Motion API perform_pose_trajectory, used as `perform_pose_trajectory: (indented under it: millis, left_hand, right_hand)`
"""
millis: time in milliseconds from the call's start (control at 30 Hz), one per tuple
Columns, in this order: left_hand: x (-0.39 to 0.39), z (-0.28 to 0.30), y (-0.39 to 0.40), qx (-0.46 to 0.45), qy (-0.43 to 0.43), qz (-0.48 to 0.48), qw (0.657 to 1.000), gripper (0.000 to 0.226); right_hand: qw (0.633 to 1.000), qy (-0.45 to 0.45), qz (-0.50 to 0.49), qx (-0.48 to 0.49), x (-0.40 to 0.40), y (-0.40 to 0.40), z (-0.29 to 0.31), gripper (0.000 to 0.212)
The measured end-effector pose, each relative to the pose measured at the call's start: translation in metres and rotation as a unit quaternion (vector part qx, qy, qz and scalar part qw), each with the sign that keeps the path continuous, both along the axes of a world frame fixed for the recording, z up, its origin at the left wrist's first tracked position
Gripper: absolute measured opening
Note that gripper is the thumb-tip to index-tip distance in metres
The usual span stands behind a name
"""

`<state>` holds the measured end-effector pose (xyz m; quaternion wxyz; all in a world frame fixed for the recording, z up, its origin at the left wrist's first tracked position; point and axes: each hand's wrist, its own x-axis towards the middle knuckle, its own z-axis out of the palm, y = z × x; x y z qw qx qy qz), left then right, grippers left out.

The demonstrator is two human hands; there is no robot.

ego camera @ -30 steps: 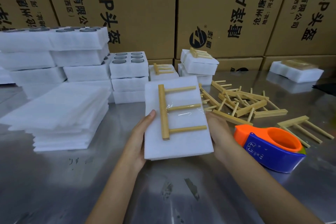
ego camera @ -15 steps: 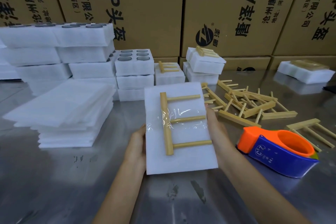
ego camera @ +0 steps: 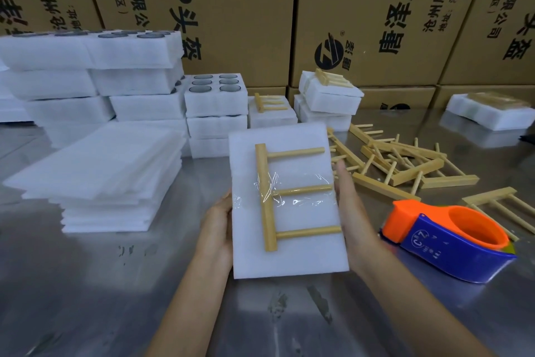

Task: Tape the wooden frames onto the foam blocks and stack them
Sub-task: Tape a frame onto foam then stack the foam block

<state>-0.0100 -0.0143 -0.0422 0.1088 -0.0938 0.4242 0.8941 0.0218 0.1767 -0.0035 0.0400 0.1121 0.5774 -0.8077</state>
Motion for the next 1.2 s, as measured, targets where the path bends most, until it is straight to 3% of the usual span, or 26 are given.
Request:
perform_pose_trajectory:
  millis: [100, 167, 367, 467, 567, 633, 733, 833, 967, 1100, 1200]
  left_hand:
    - [0.002, 0.002, -0.003, 0.025, -0.026, -0.031, 0.999, 0.018]
    - [0.001, 0.001, -0.003, 0.030, -0.032, -0.043, 0.998, 0.023]
    - [0.004, 0.005, 0.000, -0.008, 0.070, -0.071, 0.995, 0.046]
    - [0.010, 0.010, 0.005, -0.085, 0.112, -0.104, 0.985, 0.065]
    - [0.010, 0.016, 0.013, -0.146, 0.126, -0.065, 0.979, 0.070]
    - [0.005, 0.026, 0.016, -0.139, 0.129, -0.038, 0.981, 0.065]
    - [-0.013, 0.055, 0.023, -0.086, 0.137, -0.040, 0.986, 0.058]
    - [-0.046, 0.091, 0.042, -0.106, 0.166, -0.038, 0.980, 0.052]
    - [-0.120, 0.120, 0.082, -0.214, 0.172, 0.048, 0.960, 0.054]
    - [-0.214, 0.123, 0.104, -0.223, 0.109, 0.080, 0.965, 0.070]
    - [-0.282, 0.126, 0.109, -0.256, 0.070, 0.063, 0.962, 0.061]
  right_hand:
    - [0.995, 0.049, 0.077, 0.045, 0.006, 0.002, 0.002, 0.064]
    - [0.991, 0.084, 0.069, 0.084, 0.009, 0.004, 0.002, 0.062]
    - [0.992, 0.119, 0.029, 0.018, 0.016, 0.010, 0.008, 0.051]
    - [0.993, 0.114, 0.016, 0.028, 0.016, 0.012, 0.010, 0.052]
    - [0.995, 0.094, 0.038, 0.022, 0.007, 0.020, 0.006, 0.049]
    - [0.994, 0.070, 0.063, -0.054, -0.001, 0.025, 0.002, 0.058]
    - [0.954, 0.064, 0.055, -0.287, -0.020, 0.028, -0.009, 0.066]
    - [0.969, 0.043, 0.023, -0.241, -0.048, 0.013, -0.020, 0.065]
    - [0.986, -0.014, 0.073, -0.151, -0.084, -0.021, -0.024, 0.069]
    - [0.978, -0.019, 0.103, -0.180, -0.112, -0.030, -0.039, 0.065]
    - [0.970, -0.010, 0.142, -0.198, -0.128, -0.022, -0.055, 0.071]
